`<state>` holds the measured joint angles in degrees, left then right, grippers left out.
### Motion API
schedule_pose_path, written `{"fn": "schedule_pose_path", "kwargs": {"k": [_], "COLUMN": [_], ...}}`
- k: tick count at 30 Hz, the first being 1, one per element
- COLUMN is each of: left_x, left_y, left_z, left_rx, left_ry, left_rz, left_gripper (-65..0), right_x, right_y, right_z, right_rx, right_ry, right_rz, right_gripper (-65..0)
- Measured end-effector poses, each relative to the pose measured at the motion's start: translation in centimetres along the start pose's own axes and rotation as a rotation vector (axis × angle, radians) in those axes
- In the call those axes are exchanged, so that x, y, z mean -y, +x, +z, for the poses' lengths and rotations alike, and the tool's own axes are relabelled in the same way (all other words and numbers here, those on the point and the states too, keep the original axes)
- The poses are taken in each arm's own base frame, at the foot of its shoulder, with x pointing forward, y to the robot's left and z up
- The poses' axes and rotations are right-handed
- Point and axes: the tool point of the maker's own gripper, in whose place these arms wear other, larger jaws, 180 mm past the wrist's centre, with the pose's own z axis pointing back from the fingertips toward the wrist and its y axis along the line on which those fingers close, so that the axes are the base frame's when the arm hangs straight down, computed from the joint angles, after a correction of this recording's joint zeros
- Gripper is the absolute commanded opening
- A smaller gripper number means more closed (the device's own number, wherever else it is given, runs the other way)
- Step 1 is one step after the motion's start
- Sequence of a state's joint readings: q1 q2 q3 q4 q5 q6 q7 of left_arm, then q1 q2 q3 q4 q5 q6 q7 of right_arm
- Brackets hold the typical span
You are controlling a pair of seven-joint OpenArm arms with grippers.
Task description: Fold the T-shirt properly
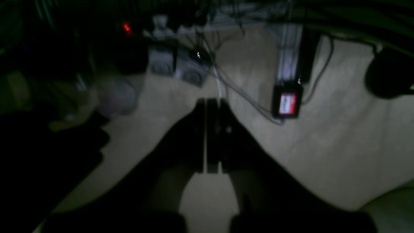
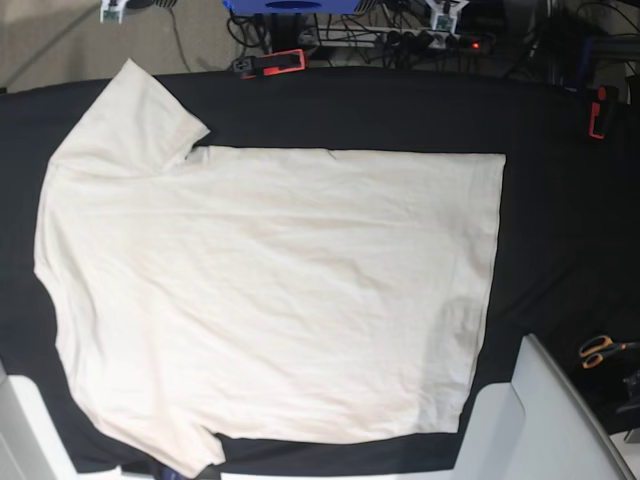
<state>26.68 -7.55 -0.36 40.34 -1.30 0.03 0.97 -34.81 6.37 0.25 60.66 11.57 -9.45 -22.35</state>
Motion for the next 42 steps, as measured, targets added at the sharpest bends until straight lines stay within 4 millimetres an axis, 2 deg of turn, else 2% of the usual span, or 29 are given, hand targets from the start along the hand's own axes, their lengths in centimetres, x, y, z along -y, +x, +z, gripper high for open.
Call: {"fn": "schedule_pose_path", "kwargs": {"k": [3,7,9,12,15,18,20,22,25,28,30,31,34,35,36,38,40,42], "left_x": [-2.2,-6.2,-7.2,-6.9,-6.9,-6.7,-6.9,-7.8,-9.3,-10.1,-11.0,-11.9,-13.5,-13.6,-13.7,-14.5,-15.4,-14.6], "left_y": [1.1,4.5,6.9,10.2,14.0,17.9,19.0,18.7,19.3,20.9,20.2,19.6,19.8,20.2,20.4,19.7,18.9,18.7], "left_z": [1.9,5.5,7.6,10.3,12.9,15.6,16.5,16.4,15.5,16.0,15.9,15.9,16.6,16.7,16.7,16.4,16.2,15.8], "left_rx": [0.076,0.223,0.311,0.416,0.533,0.66,0.676,0.614,0.551,0.605,0.593,0.581,0.607,0.627,0.639,0.625,0.612,0.601], "left_ry": [0.057,0.157,0.182,0.173,0.179,0.15,0.121,0.103,0.081,0.027,0.026,0.043,0.06,0.054,0.044,0.063,0.086,0.036], "left_rz": [0.067,0.113,0.101,0.071,0.054,0.118,0.198,0.271,0.354,0.36,0.358,0.366,0.359,0.364,0.368,0.391,0.409,0.372], "left_gripper": [-65.0,-65.0,-65.0,-65.0,-65.0,-65.0,-65.0,-65.0,-65.0,-65.0,-65.0,-65.0,-65.0,-65.0,-62.0,-63.4,-65.0,-65.0], "right_x": [-0.3,4.6,5.3,4.3,4.6,4.7,3.0,1.3,-1.4,-3.9,-3.5,-2.8,-1.3,-0.7,0.0,1.4,2.2,2.6], "right_y": [2.3,3.7,3.7,7.5,11.1,12.5,13.8,16.0,18.2,20.3,21.1,21.0,20.6,21.0,21.5,22.0,21.2,19.9], "right_z": [2.9,6.4,8.3,11.6,14.8,16.3,16.4,17.3,18.8,20.3,20.4,19.8,18.1,18.1,18.0,17.0,15.5,14.0], "right_rx": [0.031,0.058,0.053,0.175,0.308,0.36,0.366,0.427,0.481,0.538,0.555,0.543,0.505,0.523,0.554,0.578,0.548,0.497], "right_ry": [0.034,-0.056,-0.06,-0.012,-0.009,-0.008,0.08,0.192,0.367,0.539,0.59,0.589,0.623,0.648,0.666,0.673,0.667,0.663], "right_rz": [-0.042,-0.162,-0.18,-0.189,-0.18,-0.188,-0.234,-0.253,-0.156,-0.12,-0.185,-0.223,-0.305,-0.312,-0.324,-0.342,-0.363,-0.398], "right_gripper": [-65.0,-65.0,-65.0,-65.0,-65.0,-64.4,-59.6,-50.9,-37.5,-23.9,-17.7,-16.7,-16.7,-16.8,-16.8,-16.8,-16.8,-16.8]}}
